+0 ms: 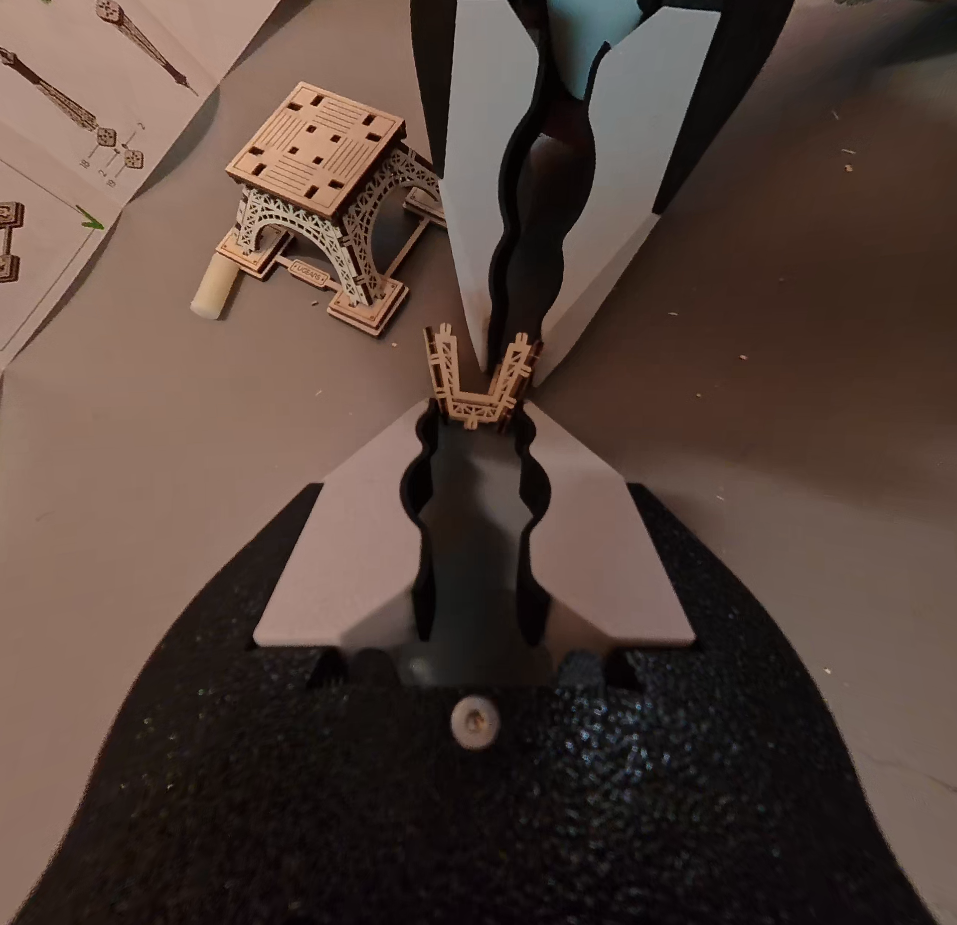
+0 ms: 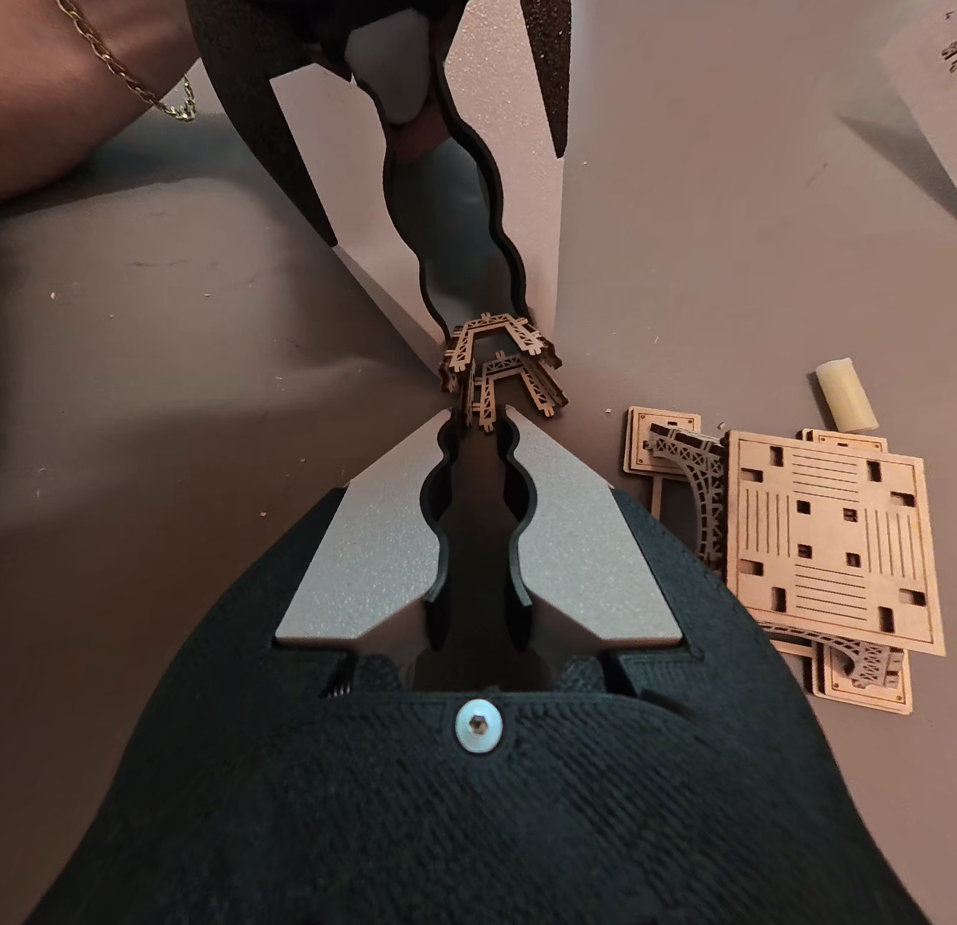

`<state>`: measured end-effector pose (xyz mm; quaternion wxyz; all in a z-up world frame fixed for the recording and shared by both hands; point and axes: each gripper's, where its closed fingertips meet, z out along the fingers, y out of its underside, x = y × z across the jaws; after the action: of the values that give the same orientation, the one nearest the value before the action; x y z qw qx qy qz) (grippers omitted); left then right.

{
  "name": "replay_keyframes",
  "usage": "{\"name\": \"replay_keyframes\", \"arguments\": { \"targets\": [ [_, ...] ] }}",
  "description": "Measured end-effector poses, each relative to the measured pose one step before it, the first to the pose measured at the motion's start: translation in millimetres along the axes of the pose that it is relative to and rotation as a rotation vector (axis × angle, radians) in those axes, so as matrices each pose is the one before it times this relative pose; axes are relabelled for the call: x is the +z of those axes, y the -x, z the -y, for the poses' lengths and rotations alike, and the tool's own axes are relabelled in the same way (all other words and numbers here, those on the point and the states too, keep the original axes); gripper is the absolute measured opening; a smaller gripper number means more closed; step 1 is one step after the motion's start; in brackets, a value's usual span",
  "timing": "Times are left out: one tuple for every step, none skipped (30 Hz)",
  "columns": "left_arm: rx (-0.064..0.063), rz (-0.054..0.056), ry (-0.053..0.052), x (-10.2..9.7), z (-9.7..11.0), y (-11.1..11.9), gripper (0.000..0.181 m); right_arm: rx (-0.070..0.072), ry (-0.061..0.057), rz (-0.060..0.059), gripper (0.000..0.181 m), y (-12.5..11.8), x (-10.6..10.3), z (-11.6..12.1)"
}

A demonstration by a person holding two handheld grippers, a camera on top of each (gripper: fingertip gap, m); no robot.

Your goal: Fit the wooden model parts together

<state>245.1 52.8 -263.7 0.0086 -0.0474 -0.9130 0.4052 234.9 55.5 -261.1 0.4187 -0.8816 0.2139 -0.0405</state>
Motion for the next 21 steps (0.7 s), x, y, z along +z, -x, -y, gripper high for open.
{"name": "replay_keyframes", "arguments": {
  "targets": [
    [0.0020,0.0004,-0.0005,0.05,0.09,-0.10,0.027,-0.0021,-0.0007,-0.0012,0.012,0.05,0.06,0.19],
    [0.0010,-0.0011,0.0000,0.62,0.58,-0.60,0.027,-0.0014,-0.0011,0.0001,0.013,0.38,-0.01,0.28],
    [-0.0025,-0.0020,0.0004,1.34,1.07,-0.99,0.027,-0.0018,-0.0004,-0.0023,0.013,0.13,0.22,0.27],
    [-0.0030,-0.0010,0.0011,1.45,1.25,-0.96,0.027,-0.0006,0.0002,-0.0048,0.013,0.25,0.38,0.18],
    [0.0028,0.0051,-0.0008,0.04,0.26,0.02,0.027,-0.0044,0.0011,-0.0073,0.013,0.10,0.12,-0.03],
    [0.0046,0.0041,-0.0009,-0.87,-0.56,0.29,0.027,-0.0091,0.0019,-0.0098,0.012,-0.25,0.24,-0.27],
    [0.0023,-0.0010,-0.0006,-1.44,-1.12,0.05,0.027,-0.0081,0.0010,-0.0082,0.011,-0.21,0.13,-0.11],
    [-0.0029,-0.0034,0.0005,-1.42,-1.36,0.24,0.027,-0.0058,-0.0002,-0.0037,0.012,0.16,-0.05,0.01],
    [-0.0054,-0.0091,0.0011,-1.06,-1.22,-0.29,0.024,-0.0035,-0.0003,-0.0013,0.012,0.17,-0.21,0.06],
    [-0.0053,-0.0062,0.0007,-0.42,-0.58,-0.20,0.023,-0.0004,-0.0008,-0.0077,0.013,-0.68,-0.22,-0.02],
    [0.0000,-0.0017,0.0002,0.12,-0.05,-0.14,0.023,0.0095,-0.0014,-0.0258,0.020,-3.19,-0.53,-0.31],
    [0.0048,0.0009,-0.0002,0.08,0.10,-0.42,0.022,0.0126,-0.0005,-0.0166,0.022,-1.93,-0.97,-0.63],
    [0.0047,0.0033,-0.0005,-0.13,0.07,-0.02,0.022,0.0118,-0.0015,0.0034,0.025,0.61,-0.92,-0.63],
    [0.0014,0.0013,0.0000,0.02,0.02,-0.03,0.022,0.0202,-0.0029,-0.0011,0.026,-0.16,-1.13,-0.50],
    [-0.0007,-0.0007,0.0002,0.05,0.03,-0.03,0.022,0.0238,-0.0028,-0.0018,0.026,-0.47,-1.09,-0.53],
    [-0.0004,-0.0005,0.0001,-0.01,-0.02,0.01,0.022,0.0216,-0.0023,0.0017,0.023,-0.18,-1.05,-0.61],
    [0.0001,-0.0001,0.0001,-0.01,-0.01,-0.01,0.022,0.0179,-0.0020,0.0023,0.021,-0.23,-1.05,-0.61],
    [-0.0001,-0.0001,0.0002,0.13,-0.03,-0.02,0.023,0.0146,-0.0017,0.0043,0.020,0.44,-0.73,-0.55],
    [0.0003,-0.0001,0.0000,0.01,0.01,-0.09,0.022,0.0155,-0.0006,0.0090,0.016,1.68,-0.34,-0.49],
    [0.0011,0.0006,-0.0001,0.02,0.03,-0.14,0.022,0.0127,0.0021,0.0101,0.013,2.04,0.50,-0.34],
    [0.0005,0.0008,0.0001,-0.07,0.07,0.06,0.022,0.0022,-0.0009,-0.0053,0.013,-0.13,0.25,0.18]
  ]
}}
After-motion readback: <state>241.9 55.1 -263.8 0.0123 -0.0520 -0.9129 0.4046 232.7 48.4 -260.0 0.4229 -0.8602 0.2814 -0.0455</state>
